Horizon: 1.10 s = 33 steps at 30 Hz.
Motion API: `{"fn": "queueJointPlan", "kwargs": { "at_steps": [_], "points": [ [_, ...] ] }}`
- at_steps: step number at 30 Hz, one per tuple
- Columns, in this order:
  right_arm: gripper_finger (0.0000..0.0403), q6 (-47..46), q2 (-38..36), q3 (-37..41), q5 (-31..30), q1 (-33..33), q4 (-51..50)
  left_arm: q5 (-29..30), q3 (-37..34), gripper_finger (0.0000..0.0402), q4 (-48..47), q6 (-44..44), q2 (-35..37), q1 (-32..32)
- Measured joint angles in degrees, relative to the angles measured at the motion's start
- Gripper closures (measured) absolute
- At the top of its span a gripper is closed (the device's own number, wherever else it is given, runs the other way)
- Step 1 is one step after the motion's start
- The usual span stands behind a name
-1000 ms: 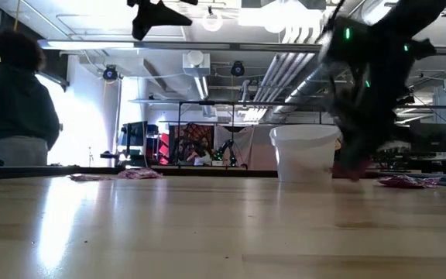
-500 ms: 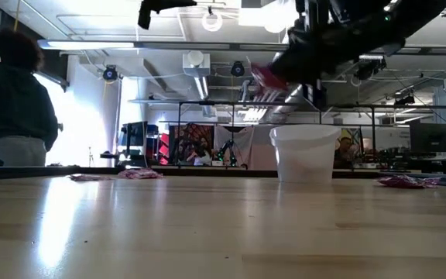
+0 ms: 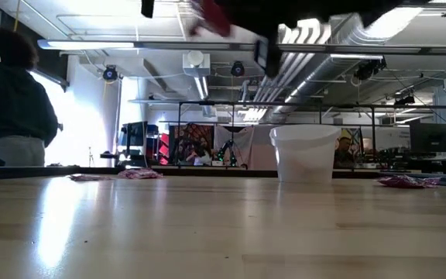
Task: Sort candy by brand, put in halloween buckets
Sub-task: Put the purple candy into the green bucket
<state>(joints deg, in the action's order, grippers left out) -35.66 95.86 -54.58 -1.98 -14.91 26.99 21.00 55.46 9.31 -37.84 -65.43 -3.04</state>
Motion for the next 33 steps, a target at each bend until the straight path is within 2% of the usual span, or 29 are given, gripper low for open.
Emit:
{"fn": "queueJointPlan", "kwargs": {
  "at_steps": [4, 12, 19, 23, 27, 30, 33],
  "points": [
    [0.0393, 3.19, 8.99, -12.25, -1.02, -2.14, -4.05, -0.16, 0.0, 0.022, -1.23, 2.18, -0.04, -2.21],
    [0.0393, 8.8, 26.27, -36.61, -1.04, -4.37, -12.44, -5.63, 0.0, 0.022, -1.67, 4.0, -0.04, -3.02],
    [0.0393, 12.97, 37.95, -52.05, -1.22, -4.22, -14.0, -5.67, 0.0, 0.022, -1.7, 4.0, -0.04, -2.99],
    [0.0392, 15.21, 42.87, -58.02, -2.04, -4.05, -14.41, -5.67, 0.0, 0.022, -1.6, 3.4, -0.04, -3.0],
    [0.0377, 15.29, 44.45, -60.47, -2.05, -4.05, -16.23, -5.44, 0.0, 0.022, -1.65, 2.37, -0.04, -3.0],
    [0.0353, 17.6, 44.47, -60.93, -2.92, -4.21, -18.5, -5.4, 0.0, 0.022, -1.66, 2.34, -0.04, -3.0],
    [0.0313, 19.99, 44.47, -61.57, -2.58, -4.26, -20.81, -5.19, 0.0, 0.022, -1.67, 2.34, -0.04, -3.0]
  ]
}}
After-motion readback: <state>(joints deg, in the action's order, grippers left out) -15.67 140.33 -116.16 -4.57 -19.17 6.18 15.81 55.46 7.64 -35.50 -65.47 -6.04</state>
